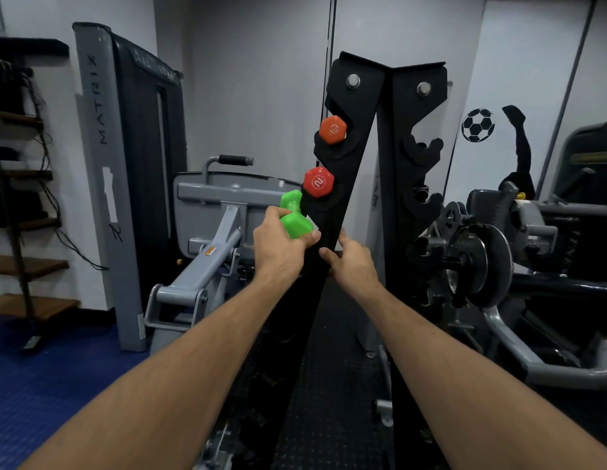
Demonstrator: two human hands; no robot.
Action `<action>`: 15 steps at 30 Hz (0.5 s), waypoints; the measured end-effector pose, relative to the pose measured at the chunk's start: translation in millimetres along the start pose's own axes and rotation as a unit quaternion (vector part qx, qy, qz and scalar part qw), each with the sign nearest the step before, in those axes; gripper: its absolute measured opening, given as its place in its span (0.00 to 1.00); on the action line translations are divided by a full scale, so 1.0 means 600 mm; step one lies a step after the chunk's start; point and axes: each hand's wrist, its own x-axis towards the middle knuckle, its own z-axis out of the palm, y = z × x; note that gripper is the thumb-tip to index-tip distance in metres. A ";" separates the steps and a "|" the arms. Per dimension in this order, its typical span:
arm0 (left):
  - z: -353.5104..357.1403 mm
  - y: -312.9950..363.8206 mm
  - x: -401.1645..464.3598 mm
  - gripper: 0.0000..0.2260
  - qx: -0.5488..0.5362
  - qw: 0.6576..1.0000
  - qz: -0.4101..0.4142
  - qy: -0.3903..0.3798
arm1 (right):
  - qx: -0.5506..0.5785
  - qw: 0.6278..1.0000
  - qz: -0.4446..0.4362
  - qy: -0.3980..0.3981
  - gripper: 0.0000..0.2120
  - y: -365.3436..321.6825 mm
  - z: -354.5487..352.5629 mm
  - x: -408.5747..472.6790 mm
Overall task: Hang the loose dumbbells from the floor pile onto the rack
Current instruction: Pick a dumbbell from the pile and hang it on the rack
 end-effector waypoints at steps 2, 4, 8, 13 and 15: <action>0.004 0.000 -0.001 0.24 0.005 1.000 0.000 0.004 | 0.009 1.000 -0.004 0.002 0.24 0.003 0.001 -0.001; 0.006 -0.002 -0.002 0.25 0.005 1.000 -0.008 0.014 | 0.005 1.000 -0.006 0.002 0.24 0.006 0.002 -0.002; 0.010 -0.007 0.002 0.26 0.023 0.999 -0.023 0.023 | 0.017 1.000 0.007 0.000 0.24 0.006 0.003 -0.001; 0.005 -0.022 0.019 0.27 0.057 0.998 -0.002 0.001 | 0.038 0.999 0.015 0.003 0.26 0.010 0.006 0.001; 0.004 -0.022 0.028 0.28 0.072 0.997 0.005 -0.011 | 0.048 0.999 0.021 0.000 0.26 0.013 0.008 0.003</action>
